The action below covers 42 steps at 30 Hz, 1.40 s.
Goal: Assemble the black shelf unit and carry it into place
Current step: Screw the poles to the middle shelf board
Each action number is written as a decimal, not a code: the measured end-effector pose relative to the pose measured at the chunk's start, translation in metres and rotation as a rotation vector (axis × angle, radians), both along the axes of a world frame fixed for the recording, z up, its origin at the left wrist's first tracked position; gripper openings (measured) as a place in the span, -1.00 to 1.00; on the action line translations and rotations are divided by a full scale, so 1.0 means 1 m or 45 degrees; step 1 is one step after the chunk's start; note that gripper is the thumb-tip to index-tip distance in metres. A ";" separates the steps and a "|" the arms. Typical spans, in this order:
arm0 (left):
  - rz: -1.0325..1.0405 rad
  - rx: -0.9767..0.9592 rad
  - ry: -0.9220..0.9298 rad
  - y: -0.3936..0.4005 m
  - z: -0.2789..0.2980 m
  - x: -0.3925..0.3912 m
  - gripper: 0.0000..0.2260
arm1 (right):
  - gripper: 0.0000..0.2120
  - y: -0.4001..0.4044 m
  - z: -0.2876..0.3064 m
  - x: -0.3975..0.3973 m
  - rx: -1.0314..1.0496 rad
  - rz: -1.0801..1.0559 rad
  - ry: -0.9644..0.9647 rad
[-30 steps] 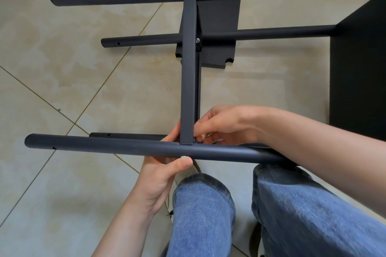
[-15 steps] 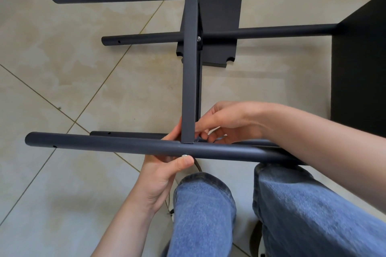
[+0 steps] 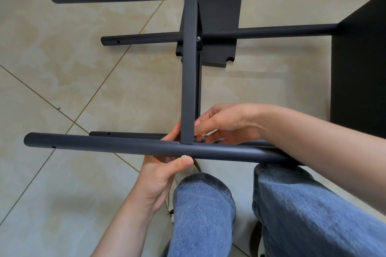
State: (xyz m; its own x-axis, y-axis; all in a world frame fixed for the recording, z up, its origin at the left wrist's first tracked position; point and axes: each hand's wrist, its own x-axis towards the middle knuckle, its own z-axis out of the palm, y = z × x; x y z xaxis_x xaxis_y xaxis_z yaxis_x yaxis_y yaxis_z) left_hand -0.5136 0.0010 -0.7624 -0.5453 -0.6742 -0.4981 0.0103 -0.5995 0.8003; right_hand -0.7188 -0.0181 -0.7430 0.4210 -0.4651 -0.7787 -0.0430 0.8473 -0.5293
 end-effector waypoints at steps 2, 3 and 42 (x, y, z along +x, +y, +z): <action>-0.005 0.001 0.002 0.000 0.000 -0.001 -0.29 | -0.86 0.000 -0.001 0.001 -0.012 0.020 0.012; -0.004 0.002 0.005 -0.001 0.001 -0.001 -0.30 | -0.78 0.000 -0.001 0.002 -0.019 0.028 0.034; 0.173 0.069 -0.008 0.009 0.006 -0.006 -0.37 | -0.77 0.001 -0.003 0.000 -0.067 0.109 0.043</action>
State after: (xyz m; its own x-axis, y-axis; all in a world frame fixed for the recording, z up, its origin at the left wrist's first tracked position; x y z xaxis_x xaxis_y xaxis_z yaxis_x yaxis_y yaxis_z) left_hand -0.5193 0.0103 -0.7563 -0.4475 -0.7138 -0.5388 0.0893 -0.6351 0.7672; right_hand -0.7191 -0.0166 -0.7464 0.4346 -0.4693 -0.7687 -0.1327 0.8109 -0.5700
